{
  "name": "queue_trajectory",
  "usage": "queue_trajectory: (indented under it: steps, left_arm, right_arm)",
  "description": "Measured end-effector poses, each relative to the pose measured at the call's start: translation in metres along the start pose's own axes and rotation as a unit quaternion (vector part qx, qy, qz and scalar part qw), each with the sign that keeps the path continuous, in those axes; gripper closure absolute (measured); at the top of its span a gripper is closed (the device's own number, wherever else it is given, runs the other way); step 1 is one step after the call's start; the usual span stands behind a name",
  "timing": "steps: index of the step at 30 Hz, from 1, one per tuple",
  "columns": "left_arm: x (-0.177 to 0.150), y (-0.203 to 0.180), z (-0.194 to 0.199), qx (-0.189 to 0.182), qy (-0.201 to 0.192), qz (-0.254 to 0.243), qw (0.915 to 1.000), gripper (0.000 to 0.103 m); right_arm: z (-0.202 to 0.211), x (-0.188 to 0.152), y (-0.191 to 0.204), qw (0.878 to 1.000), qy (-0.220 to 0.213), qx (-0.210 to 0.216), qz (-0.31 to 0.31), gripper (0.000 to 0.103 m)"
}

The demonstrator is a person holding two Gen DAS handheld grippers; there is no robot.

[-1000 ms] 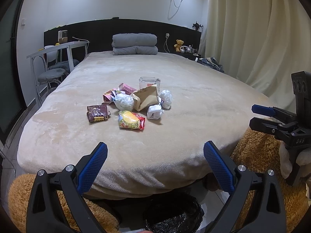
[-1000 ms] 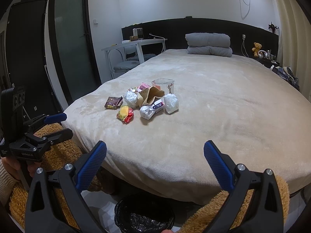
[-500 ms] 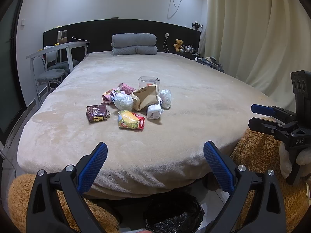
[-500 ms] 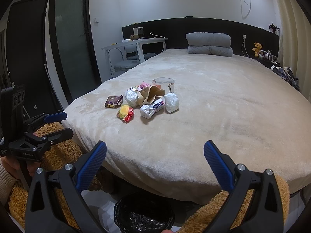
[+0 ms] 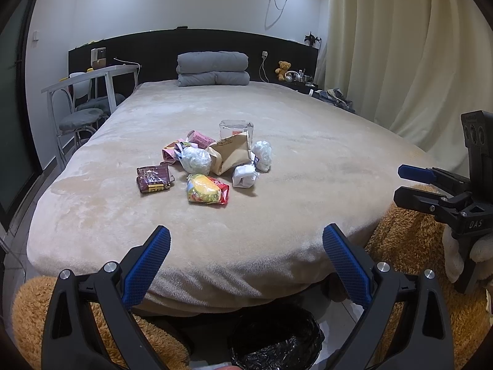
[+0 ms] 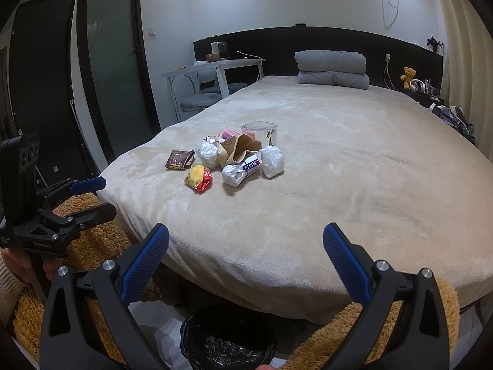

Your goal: Collect trash

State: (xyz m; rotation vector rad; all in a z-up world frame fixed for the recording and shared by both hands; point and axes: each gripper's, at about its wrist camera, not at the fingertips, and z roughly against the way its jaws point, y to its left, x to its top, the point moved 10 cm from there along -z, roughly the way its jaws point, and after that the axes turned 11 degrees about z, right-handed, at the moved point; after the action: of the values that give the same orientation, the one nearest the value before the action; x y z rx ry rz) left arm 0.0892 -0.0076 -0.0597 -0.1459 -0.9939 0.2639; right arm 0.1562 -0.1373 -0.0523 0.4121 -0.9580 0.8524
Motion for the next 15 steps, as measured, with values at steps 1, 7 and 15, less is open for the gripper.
queue_trajectory:
  steps: [1, 7, 15]
  left_arm:
    - [0.0, 0.0002, 0.0, 0.0, 0.0, 0.0, 1.0, 0.006]
    - [-0.0001, 0.0025, 0.001, 0.004, 0.0, 0.0, 1.0, 0.006]
    - [-0.0014, 0.0089, 0.0008, 0.014, 0.004, 0.014, 0.9998, 0.006]
  right_arm:
    - [-0.0001, -0.0006, -0.0002, 1.0, 0.0, 0.0, 0.0, 0.004]
    - [-0.0002, -0.0001, -0.0002, 1.0, 0.0, 0.0, 0.0, 0.004]
    - [0.0015, 0.0005, 0.0014, 1.0, 0.001, 0.002, 0.0, 0.004]
